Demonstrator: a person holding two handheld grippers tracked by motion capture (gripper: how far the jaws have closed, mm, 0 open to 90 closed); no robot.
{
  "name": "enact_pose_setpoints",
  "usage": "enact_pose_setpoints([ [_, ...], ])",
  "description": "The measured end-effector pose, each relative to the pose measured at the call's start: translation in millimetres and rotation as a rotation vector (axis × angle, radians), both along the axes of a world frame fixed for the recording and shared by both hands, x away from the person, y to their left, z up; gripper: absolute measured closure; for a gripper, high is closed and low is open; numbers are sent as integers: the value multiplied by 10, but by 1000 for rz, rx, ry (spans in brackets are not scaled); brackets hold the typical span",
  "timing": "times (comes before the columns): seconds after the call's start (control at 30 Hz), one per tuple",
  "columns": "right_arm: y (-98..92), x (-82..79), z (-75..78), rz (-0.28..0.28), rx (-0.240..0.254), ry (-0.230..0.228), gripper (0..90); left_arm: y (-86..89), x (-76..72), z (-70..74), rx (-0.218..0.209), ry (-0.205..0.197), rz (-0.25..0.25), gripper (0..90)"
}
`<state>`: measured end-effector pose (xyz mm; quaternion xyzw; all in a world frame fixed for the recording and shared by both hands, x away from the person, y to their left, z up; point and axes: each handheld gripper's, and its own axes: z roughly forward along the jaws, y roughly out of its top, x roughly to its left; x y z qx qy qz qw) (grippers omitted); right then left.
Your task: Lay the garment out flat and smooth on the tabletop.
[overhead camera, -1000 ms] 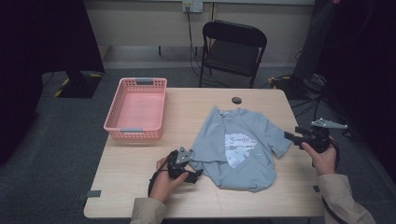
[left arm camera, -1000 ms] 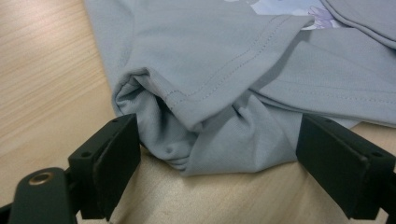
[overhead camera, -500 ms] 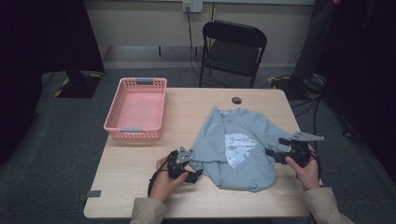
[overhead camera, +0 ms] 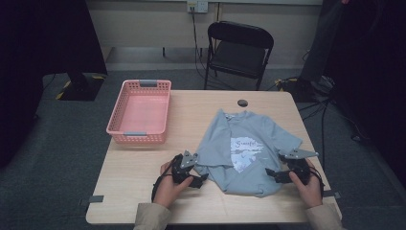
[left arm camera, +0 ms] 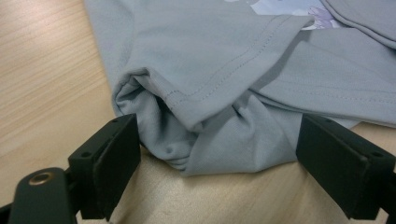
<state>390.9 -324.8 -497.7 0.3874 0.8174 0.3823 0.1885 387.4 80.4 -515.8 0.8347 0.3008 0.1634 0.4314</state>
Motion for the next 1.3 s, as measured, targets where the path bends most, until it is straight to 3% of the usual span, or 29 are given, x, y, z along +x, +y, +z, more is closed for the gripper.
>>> enact_pose_setpoints([
  [0.1, 56, 5, -49, 8, -53, 5, 118, 0, 0, 0, 1, 0, 0, 133],
  [0.27, 29, 29, -81, -5, -12, 37, 108, 8, -10, 1, 0, -2, -2, 145],
  [0.6, 22, 31, -83, -2, -9, 40, 103, 73, -42, 46, 22, -27, -11, 161],
  [0.8, 23, 31, -83, -2, -9, 40, 103, 27, -65, 237, -57, -60, -14, 160],
  [0.97, 23, 31, -83, -2, -9, 40, 103, -153, -71, 401, -131, -90, -37, 160],
  [1.17, 22, 31, -83, -2, -10, 40, 103, -502, 4, 515, -80, -112, -102, 270],
  [1.3, 23, 31, -83, -2, -10, 40, 103, -707, 90, 459, -3, -104, -152, 391],
])
